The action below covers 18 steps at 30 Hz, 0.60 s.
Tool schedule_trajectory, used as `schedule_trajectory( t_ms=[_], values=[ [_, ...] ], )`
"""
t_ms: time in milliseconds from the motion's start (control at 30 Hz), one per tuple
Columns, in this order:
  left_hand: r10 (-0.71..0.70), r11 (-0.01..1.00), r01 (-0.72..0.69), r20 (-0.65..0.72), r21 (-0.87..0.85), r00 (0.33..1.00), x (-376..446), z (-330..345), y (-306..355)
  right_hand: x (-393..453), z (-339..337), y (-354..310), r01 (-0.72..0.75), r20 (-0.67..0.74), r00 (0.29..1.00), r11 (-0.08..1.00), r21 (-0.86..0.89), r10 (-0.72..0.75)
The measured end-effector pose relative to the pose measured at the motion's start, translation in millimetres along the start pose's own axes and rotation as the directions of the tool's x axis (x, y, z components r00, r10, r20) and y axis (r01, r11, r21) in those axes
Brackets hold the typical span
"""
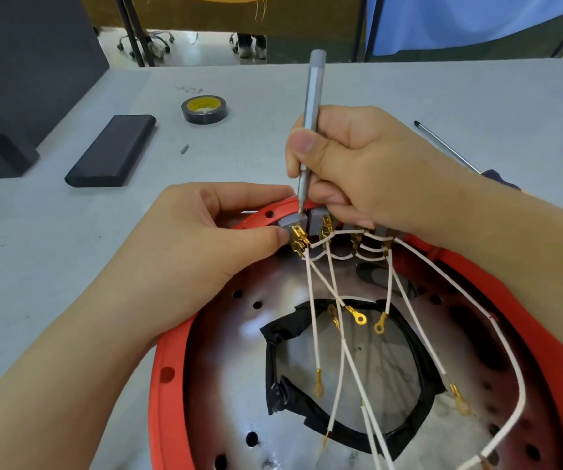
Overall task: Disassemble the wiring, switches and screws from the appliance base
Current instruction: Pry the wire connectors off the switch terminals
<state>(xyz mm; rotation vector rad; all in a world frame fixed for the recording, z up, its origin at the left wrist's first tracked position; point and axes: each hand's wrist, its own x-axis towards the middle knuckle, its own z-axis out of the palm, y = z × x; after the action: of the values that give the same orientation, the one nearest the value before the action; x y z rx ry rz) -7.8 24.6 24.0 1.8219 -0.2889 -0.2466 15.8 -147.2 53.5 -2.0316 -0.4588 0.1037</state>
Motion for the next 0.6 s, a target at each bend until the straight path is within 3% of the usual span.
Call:
schedule_trajectory(
  t_ms=[600],
  values=[
    [0.027,1.000,-0.027,0.004,-0.004,1.000,-0.9,-0.4,-0.6,2.2,1.6,3.1,0.005,0.025,1.000,0.996,-0.089,-0.003]
  ],
)
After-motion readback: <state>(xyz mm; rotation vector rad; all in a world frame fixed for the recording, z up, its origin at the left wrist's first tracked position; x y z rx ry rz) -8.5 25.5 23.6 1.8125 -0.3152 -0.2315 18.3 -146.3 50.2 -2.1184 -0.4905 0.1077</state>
